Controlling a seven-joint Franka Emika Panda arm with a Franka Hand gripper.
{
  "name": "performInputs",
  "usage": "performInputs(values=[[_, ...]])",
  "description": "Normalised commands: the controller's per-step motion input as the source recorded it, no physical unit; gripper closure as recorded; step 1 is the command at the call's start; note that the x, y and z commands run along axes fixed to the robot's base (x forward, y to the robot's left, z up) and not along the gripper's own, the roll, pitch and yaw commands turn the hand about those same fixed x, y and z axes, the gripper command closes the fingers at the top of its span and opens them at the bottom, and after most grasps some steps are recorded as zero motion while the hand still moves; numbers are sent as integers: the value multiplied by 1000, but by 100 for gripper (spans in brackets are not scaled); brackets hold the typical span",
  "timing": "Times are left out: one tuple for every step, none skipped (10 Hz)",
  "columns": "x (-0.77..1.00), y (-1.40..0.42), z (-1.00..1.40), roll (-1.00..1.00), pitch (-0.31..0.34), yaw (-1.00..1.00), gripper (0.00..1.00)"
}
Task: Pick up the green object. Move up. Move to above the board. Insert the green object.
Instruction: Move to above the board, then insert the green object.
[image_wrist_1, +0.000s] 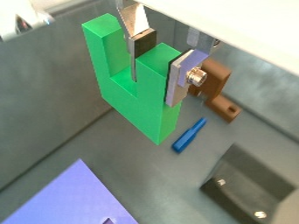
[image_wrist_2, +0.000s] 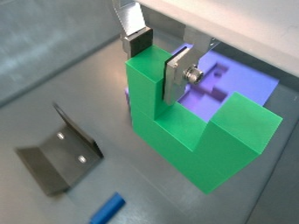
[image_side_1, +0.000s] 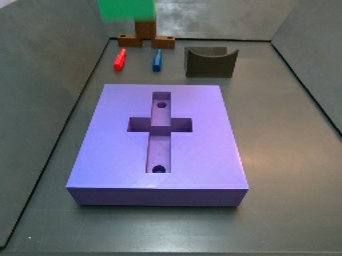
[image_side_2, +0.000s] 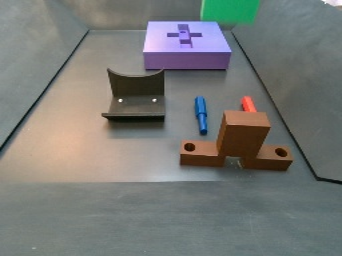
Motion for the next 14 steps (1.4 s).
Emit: performInputs(values=[[30, 1, 513, -30, 107, -7, 100], [375, -1400, 304, 43, 360, -24, 100], [384, -1400, 300, 72, 333, -19, 100], [439, -1400, 303, 114, 335, 5, 100], [479, -1400, 299, 76, 304, 5, 100], [518, -1400, 305, 58, 235, 10, 100], [320, -862, 194, 59, 194, 11, 100], [164, -333, 83, 73, 153, 12, 100], [0, -26, 0, 0, 0, 0, 100], [320, -106, -231, 11, 36, -106, 100], [466, -231, -871, 0, -194, -154, 100], [786, -334, -960, 0, -169, 0, 100], [763, -320, -900, -23, -144, 34, 100], [617, -134, -711, -11, -116, 266, 100]])
